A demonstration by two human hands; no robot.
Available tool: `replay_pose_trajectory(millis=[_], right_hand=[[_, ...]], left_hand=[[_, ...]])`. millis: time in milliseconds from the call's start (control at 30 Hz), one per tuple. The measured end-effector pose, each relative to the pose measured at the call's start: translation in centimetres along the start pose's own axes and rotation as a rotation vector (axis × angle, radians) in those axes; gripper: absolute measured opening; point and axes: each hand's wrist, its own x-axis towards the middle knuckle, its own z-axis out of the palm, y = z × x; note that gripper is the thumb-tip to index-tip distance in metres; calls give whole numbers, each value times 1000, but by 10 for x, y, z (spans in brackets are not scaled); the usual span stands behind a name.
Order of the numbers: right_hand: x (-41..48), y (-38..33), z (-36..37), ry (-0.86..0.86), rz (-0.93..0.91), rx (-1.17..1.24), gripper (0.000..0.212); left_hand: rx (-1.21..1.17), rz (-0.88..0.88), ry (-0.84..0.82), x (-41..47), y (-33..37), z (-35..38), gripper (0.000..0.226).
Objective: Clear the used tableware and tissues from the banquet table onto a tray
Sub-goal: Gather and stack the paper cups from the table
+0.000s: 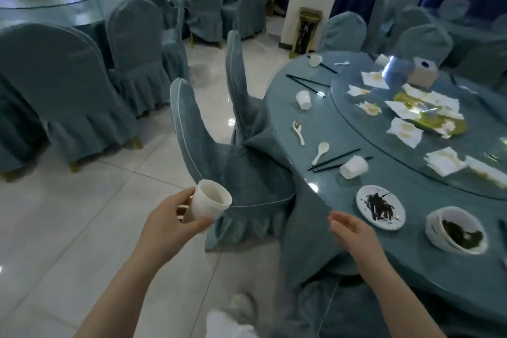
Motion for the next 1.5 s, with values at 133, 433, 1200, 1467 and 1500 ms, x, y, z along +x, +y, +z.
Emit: replay_pose_trajectory(millis=[133,433,1200,1467,1500], right_hand=[[64,-1,-11,132,27,-33,18],[229,-26,-39,500,92,-303,62],[229,-174,146,372,-53,131,66],[231,-225,192,236,-153,-65,62],[233,-226,196,203,-155,-110,63]], left_hand=[[-3,-1,-24,67,7,13,55],[-63,4,-74,208,49,31,50],[-56,245,-538,416,38,41,51],[-7,383,-681,418,42,45,58],[-13,401,-685,419,45,45,58]])
